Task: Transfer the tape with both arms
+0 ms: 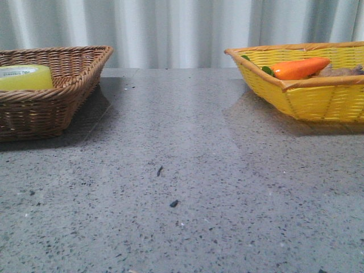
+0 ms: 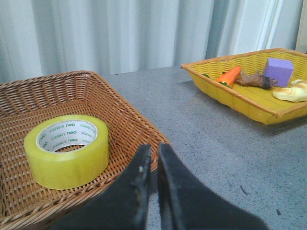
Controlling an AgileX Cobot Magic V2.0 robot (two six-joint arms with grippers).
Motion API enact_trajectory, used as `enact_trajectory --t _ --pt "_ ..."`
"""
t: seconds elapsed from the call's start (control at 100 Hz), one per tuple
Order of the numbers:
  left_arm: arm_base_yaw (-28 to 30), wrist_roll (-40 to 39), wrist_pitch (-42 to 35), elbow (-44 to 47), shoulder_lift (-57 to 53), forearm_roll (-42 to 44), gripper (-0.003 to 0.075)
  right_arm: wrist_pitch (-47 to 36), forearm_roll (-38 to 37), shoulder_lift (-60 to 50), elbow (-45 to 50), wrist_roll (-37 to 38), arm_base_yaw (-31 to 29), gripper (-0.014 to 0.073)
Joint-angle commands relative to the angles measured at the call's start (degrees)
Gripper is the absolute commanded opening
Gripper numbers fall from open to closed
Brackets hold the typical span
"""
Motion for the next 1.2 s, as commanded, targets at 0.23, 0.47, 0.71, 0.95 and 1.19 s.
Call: enact_trajectory --t 0.23,0.47,0.71,0.95,1.19 --pt "-0.49 -0.18 -4.44 -0.91 0.77 -2.42 -0.0020 -4.81 -0.86 0.75 -1.27 -0.58 0.09 -0.0041" --pt "-0.38 -0.18 -8.83 4.76 0.25 10.36 -0.0020 -4.81 -0.86 0.75 -1.27 -0.58 0.09 -0.0042" --pt "2.19 -0.87 -36.33 25.61 -3.46 13.25 -0.0020 -4.81 -0.86 0.75 -1.27 -0.58 0.09 -0.0041" --pt "10.13 -1.23 -21.69 28.68 -14.88 7.64 -0.0020 -4.81 -0.86 0.75 -1.27 -0.58 0.09 -0.0042" --pt "18.44 -1.40 -12.14 28.68 -14.73 1.92 -0.0020 -4.81 -0.86 0.75 -1.27 -0.58 0.09 -0.0041"
